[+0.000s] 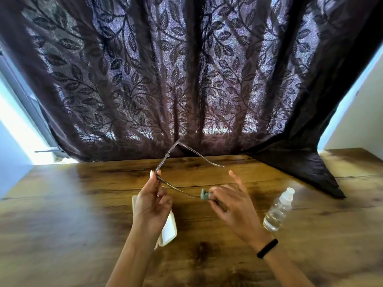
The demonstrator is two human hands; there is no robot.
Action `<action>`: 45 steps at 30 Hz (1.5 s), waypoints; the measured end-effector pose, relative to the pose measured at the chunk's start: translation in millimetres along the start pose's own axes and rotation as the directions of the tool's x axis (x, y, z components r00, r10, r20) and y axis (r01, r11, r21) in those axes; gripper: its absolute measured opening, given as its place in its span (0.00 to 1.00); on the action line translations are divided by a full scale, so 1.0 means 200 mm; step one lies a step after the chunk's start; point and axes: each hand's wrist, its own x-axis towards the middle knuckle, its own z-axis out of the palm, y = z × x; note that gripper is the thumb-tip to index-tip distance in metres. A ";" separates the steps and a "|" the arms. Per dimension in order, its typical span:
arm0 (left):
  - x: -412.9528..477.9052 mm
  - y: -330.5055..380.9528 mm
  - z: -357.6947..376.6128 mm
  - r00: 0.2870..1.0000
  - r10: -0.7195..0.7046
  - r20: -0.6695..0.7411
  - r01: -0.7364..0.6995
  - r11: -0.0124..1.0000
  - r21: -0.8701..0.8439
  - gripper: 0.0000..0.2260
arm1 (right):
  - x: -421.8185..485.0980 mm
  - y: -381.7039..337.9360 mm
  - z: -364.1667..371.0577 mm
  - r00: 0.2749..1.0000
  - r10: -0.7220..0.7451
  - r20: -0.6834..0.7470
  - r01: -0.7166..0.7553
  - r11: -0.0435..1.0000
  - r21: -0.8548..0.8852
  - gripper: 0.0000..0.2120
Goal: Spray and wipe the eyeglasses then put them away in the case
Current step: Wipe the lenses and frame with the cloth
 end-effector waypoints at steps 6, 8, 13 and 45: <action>0.01 0.00 -0.04 1.000 0.008 -0.009 -0.008 1.000 0.004 0.08 | -0.03 0.03 0.02 0.997 0.081 0.009 -0.081 0.997 0.007 0.07; 0.02 0.00 -0.05 0.999 0.018 -0.028 -0.017 1.000 0.013 0.08 | -0.04 0.04 0.01 0.986 0.167 0.010 -0.167 0.982 0.089 0.09; 0.03 0.03 -0.08 0.999 0.024 -0.033 -0.023 1.000 0.008 0.08 | -0.05 0.05 -0.02 0.679 0.649 0.343 -0.635 0.286 0.717 0.09; 0.03 0.04 -0.12 0.978 -0.194 0.083 0.188 0.980 0.070 0.07 | 0.17 0.25 0.05 0.815 0.549 0.186 -0.507 0.520 0.688 0.13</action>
